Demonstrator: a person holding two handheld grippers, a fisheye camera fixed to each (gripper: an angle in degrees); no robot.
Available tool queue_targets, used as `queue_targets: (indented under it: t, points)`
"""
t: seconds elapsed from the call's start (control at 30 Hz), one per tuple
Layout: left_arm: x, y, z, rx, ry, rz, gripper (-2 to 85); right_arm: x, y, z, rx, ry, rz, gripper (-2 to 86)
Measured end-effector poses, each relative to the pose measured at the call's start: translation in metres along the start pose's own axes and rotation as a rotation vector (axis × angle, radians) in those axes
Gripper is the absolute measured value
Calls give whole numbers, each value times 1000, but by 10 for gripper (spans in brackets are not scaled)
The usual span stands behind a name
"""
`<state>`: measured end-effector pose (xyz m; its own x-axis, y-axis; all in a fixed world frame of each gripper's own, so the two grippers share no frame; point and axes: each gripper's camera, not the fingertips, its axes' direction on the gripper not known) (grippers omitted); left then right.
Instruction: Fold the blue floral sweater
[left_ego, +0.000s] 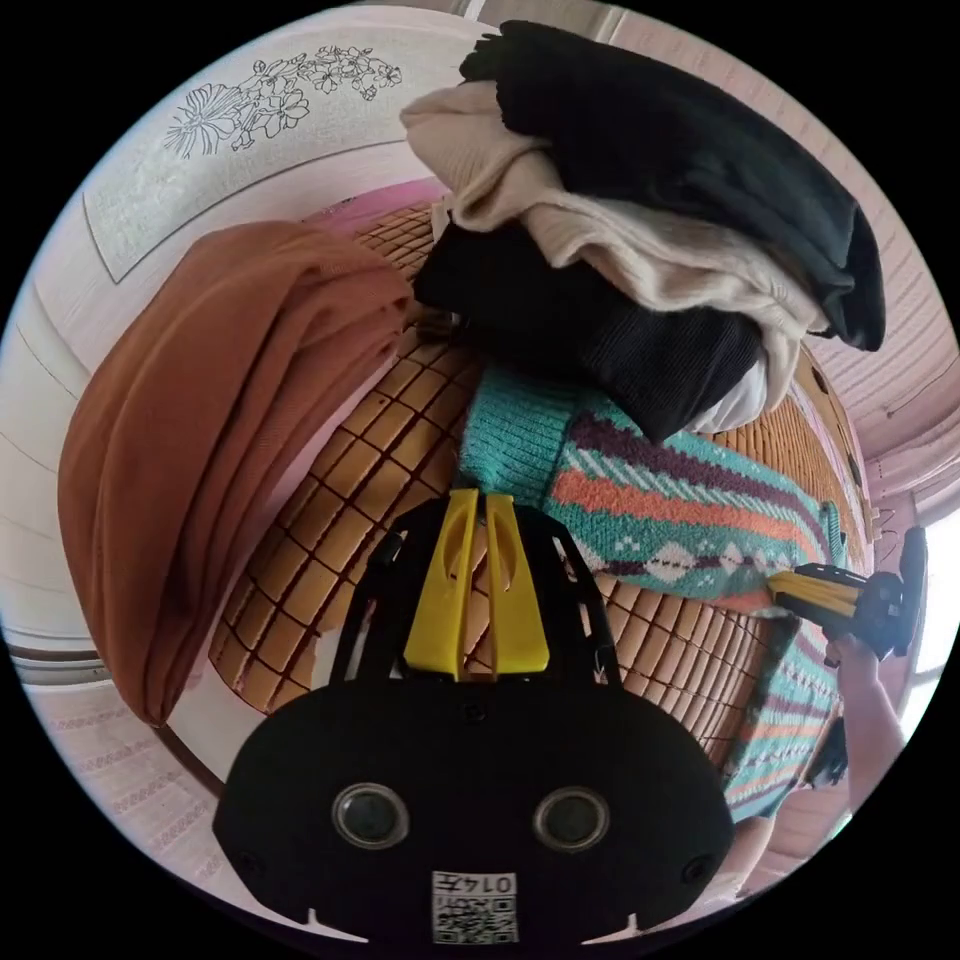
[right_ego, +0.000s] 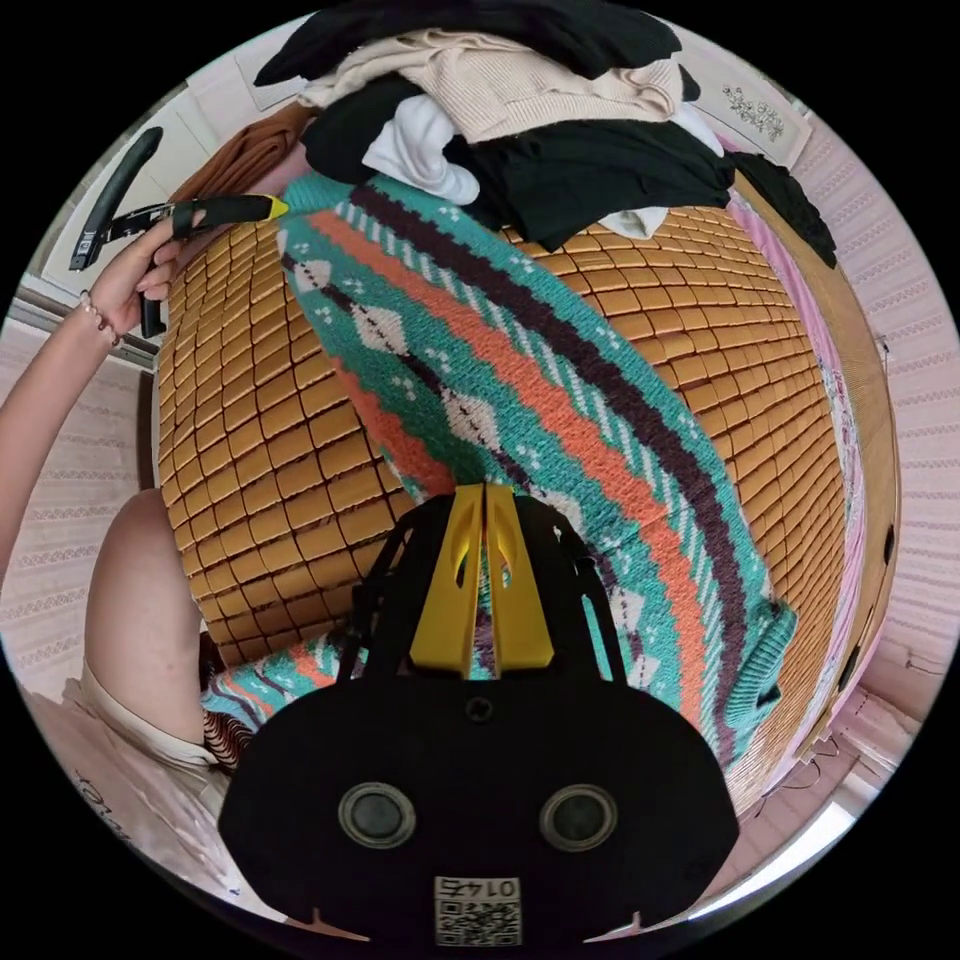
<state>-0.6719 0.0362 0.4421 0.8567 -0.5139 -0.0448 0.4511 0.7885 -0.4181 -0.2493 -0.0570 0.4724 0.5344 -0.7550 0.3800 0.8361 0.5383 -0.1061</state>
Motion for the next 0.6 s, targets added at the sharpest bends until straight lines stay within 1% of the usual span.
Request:
queue_targets:
  t: [0.07,0.1,0.17,0.2,0.23,0.27,0.3,0.33,0.37,0.43,0.47,0.53,0.6]
  points:
    - [5,1,-2,6,-25,-7,-1,3,-6,3,-7,-18,16,-5]
    - [7,1,-3,2,-29,-11,0,9,-8,3,-1,-58,38,-5]
    - [8,9,-21,40,-13,-31,3,17,3,-5,58,-113,66,-4]
    - [9,14,-28,67,-8,-29,1,19,21,-18,138,-122,92,-4]
    - [15,27,-45,124,6,20,-4,17,48,-32,218,-121,116,-4]
    - [26,44,-60,160,29,95,-6,16,64,-39,249,-116,128,-4]
    - [34,53,-66,165,48,139,-7,12,101,-48,287,-97,158,-4]
    - [52,74,-76,163,90,240,-8,9,142,-51,288,-64,197,-4]
    - [72,97,-82,139,129,331,-9,8,163,-50,269,-41,225,-4]
    - [108,135,-84,72,212,445,-8,3,248,-36,136,44,364,-4]
    - [133,160,-81,23,298,504,-8,2,269,-32,98,49,399,-4]
    - [171,194,-71,-71,404,566,-5,-8,340,-15,-44,4,513,-4]
    - [205,220,-58,-150,471,615,-1,-15,382,-4,-113,-25,602,-4]
